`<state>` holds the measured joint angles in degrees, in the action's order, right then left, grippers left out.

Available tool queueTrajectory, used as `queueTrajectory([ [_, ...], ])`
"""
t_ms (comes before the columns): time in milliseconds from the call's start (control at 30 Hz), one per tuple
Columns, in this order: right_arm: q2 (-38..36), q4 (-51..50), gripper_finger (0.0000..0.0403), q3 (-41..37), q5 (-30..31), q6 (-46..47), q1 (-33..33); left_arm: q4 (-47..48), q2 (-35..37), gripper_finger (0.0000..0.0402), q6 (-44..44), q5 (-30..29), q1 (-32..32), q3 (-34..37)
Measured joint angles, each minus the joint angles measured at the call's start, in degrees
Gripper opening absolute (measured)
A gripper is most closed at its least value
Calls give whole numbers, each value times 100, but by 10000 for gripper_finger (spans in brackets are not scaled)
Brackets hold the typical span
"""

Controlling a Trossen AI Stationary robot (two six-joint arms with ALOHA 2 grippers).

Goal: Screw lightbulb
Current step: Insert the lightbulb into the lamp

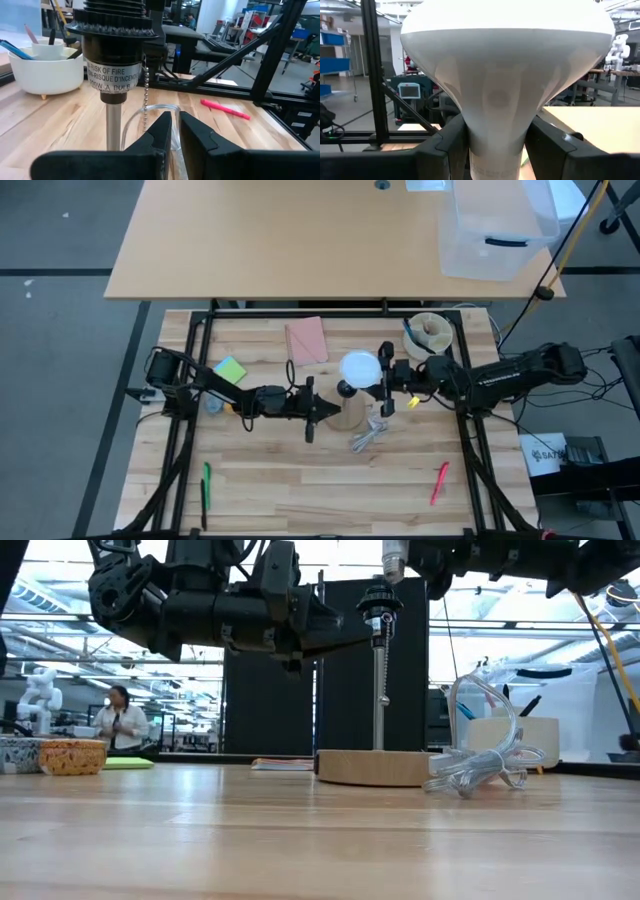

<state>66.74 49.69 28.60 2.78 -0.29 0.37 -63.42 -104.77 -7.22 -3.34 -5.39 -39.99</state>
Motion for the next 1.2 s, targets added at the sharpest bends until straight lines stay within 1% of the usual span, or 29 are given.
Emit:
queueTrajectory([
  [67,56,13,160,0,19,30,-10,0,0,39,-2,7,3,0],
  [200,155,344,160,0,-2,24,-8,-2,0,39,15,7,3,0],
  [1200,730,537,160,4,-8,-78,-8,-11,-2,39,46,7,2,0],
])
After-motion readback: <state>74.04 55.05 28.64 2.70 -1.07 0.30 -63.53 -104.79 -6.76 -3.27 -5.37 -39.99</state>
